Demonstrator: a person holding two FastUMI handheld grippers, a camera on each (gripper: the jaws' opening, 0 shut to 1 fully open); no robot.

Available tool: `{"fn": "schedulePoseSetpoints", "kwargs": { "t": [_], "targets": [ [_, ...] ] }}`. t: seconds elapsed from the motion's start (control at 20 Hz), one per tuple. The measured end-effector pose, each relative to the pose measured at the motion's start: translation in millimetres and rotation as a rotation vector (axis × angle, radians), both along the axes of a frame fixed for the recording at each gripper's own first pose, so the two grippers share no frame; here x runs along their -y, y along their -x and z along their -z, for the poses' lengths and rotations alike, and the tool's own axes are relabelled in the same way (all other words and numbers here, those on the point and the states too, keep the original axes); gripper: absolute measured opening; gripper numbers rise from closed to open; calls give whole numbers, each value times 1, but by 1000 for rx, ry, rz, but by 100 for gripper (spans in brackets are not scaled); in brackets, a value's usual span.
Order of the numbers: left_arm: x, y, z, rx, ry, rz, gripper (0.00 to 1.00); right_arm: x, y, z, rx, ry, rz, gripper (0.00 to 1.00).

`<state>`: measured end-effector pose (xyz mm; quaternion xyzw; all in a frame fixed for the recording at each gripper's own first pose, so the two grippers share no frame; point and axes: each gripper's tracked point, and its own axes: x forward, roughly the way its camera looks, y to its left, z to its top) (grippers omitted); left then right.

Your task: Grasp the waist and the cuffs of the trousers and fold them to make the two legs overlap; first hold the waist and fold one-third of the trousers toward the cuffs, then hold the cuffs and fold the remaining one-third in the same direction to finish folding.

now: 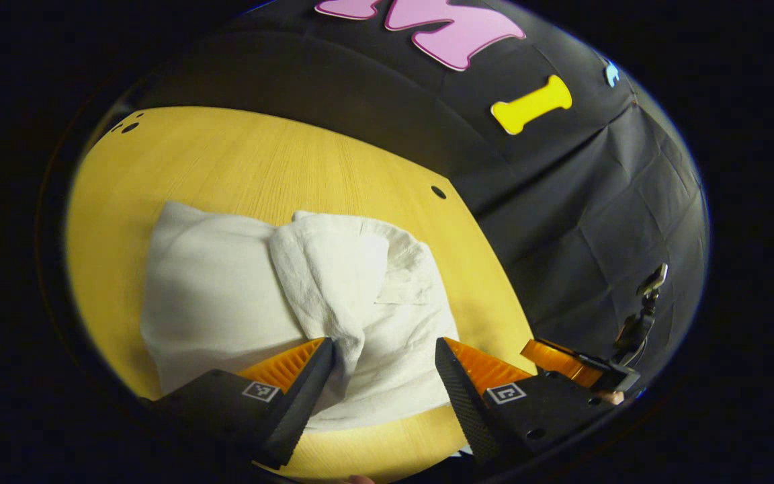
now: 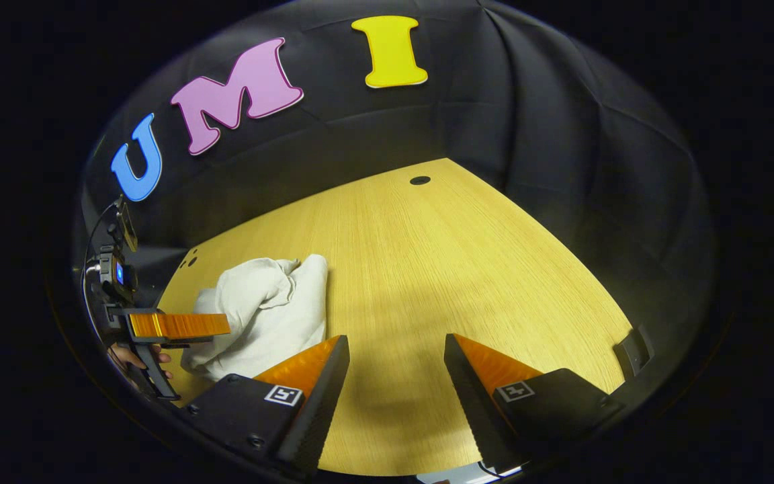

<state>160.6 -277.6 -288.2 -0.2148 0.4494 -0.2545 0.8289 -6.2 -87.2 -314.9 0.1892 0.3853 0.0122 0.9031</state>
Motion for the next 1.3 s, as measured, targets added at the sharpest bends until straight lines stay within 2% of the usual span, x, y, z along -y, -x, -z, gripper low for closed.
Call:
{"fn": "schedulePoseSetpoints", "kwargs": {
  "t": [0.25, 0.5, 0.9, 1.1, 1.3],
  "targets": [
    [-21, -4, -37, 49, 39, -30, 96, -16, -6, -25, 51, 2, -4, 92],
    [-71, -5, -72, 127, 25, -77, 96, -45, -8, -47, 94, 0, -34, 92],
    [-196, -2, -118, 258, -16, -274, 96, -93, -8, -96, 175, -44, -68, 95],
    [-250, 14, -133, 301, -31, -384, 96, -111, -9, -124, 228, -70, -73, 97],
    [-273, 30, -138, 343, -45, -416, 96, -120, -11, -137, 257, -75, -83, 98]
  ]
}}
